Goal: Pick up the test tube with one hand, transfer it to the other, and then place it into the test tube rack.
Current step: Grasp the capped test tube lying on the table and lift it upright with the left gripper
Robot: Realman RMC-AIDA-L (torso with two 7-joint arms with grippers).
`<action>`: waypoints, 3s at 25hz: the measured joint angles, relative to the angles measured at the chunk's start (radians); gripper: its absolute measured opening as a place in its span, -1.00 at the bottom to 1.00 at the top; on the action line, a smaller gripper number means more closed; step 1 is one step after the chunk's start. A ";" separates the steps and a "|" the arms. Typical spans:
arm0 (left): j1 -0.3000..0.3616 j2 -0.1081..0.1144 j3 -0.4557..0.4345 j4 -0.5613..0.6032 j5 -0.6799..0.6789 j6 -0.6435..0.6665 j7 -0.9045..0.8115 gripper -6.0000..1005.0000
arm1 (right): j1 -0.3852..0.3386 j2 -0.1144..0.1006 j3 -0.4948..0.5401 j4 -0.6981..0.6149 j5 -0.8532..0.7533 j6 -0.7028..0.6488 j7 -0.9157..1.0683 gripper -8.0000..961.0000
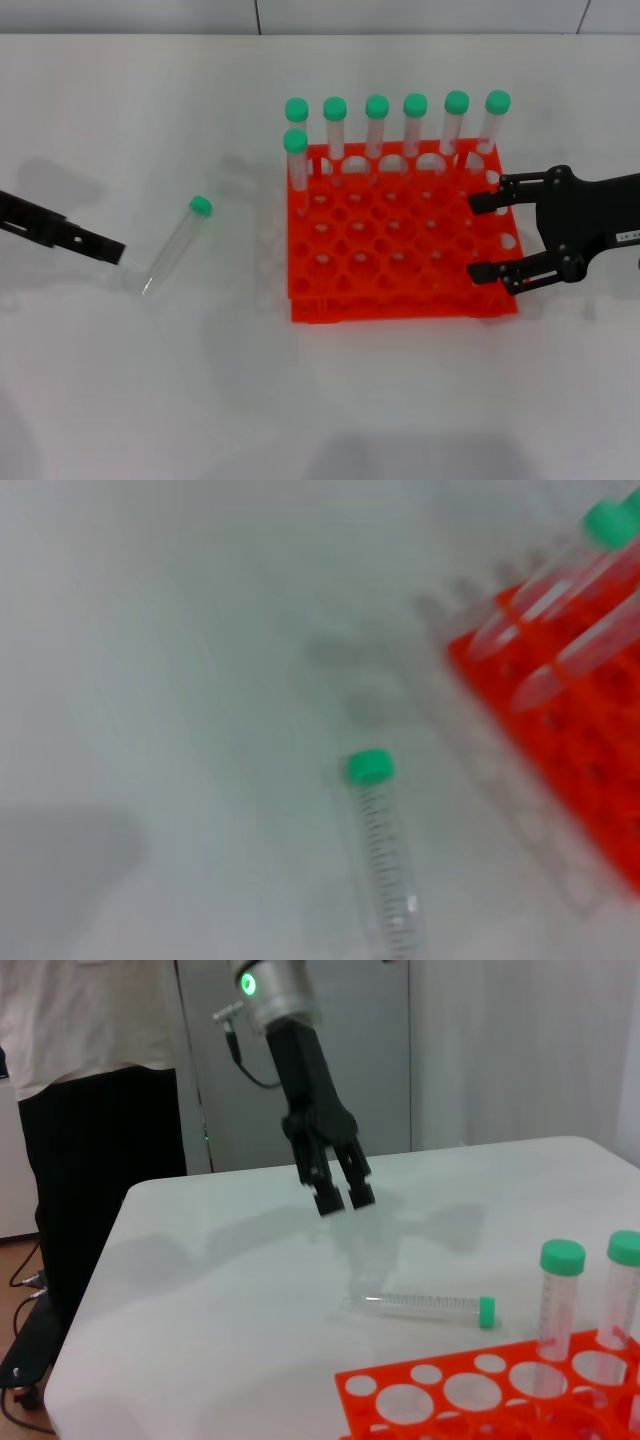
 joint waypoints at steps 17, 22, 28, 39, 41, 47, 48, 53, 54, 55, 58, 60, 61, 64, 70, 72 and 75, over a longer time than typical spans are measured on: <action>-0.100 -0.083 0.239 -0.144 0.143 -0.252 -0.141 0.63 | 0.004 0.016 -0.001 0.000 -0.002 0.013 -0.021 0.71; -0.101 -0.088 0.240 -0.148 0.144 -0.263 -0.143 0.62 | 0.006 0.016 -0.003 0.001 -0.001 0.032 -0.023 0.71; -0.101 -0.093 0.241 -0.149 0.144 -0.265 -0.152 0.59 | 0.007 0.018 -0.007 0.001 -0.005 0.038 -0.024 0.70; -0.106 -0.102 0.257 -0.160 0.153 -0.268 -0.170 -0.06 | 0.009 0.022 -0.008 0.001 -0.002 0.040 -0.031 0.70; -0.108 -0.103 0.258 -0.160 0.155 -0.270 -0.171 -0.09 | 0.011 0.022 -0.007 0.001 -0.002 0.040 -0.032 0.70; -0.108 -0.104 0.270 -0.162 0.157 -0.279 -0.184 -0.16 | 0.013 0.024 -0.008 0.001 -0.001 0.039 -0.032 0.70; -0.108 -0.104 0.270 -0.163 0.157 -0.280 -0.185 -0.17 | 0.013 0.024 -0.008 0.001 -0.001 0.040 -0.032 0.70; -0.113 -0.104 0.303 -0.179 0.157 -0.294 -0.201 -0.23 | 0.015 0.026 -0.006 0.001 0.000 0.040 -0.033 0.70; -0.114 -0.102 0.311 -0.183 0.157 -0.299 -0.204 -0.25 | 0.016 0.026 -0.006 0.001 0.000 0.040 -0.033 0.70; -0.115 -0.101 0.316 -0.186 0.156 -0.302 -0.205 -0.26 | 0.017 0.026 -0.006 0.001 0.000 0.040 -0.033 0.70; -0.118 -0.101 0.333 -0.189 0.158 -0.305 -0.206 -0.30 | 0.018 0.026 -0.004 0.001 0.000 0.040 -0.033 0.70; -0.120 -0.103 0.344 -0.191 0.159 -0.305 -0.206 -0.32 | 0.018 0.026 -0.003 0.001 0.000 0.041 -0.033 0.70; -0.122 -0.103 0.347 -0.194 0.162 -0.306 -0.206 -0.33 | 0.018 0.026 -0.003 0.001 0.000 0.041 -0.033 0.70; -0.128 -0.107 0.349 -0.197 0.177 -0.312 -0.207 -0.37 | 0.019 0.026 -0.002 0.001 0.000 0.043 -0.033 0.70; -0.133 -0.113 0.347 -0.182 0.195 -0.320 -0.208 -0.60 | 0.020 0.025 0.000 0.001 0.000 0.048 -0.033 0.70; -0.128 -0.113 0.340 -0.140 0.191 -0.321 -0.208 -0.60 | 0.020 0.024 0.001 0.000 0.000 0.049 -0.031 0.70; -0.106 -0.116 0.335 -0.046 0.186 -0.321 -0.209 -0.59 | 0.020 0.023 0.008 -0.002 0.000 0.050 -0.029 0.70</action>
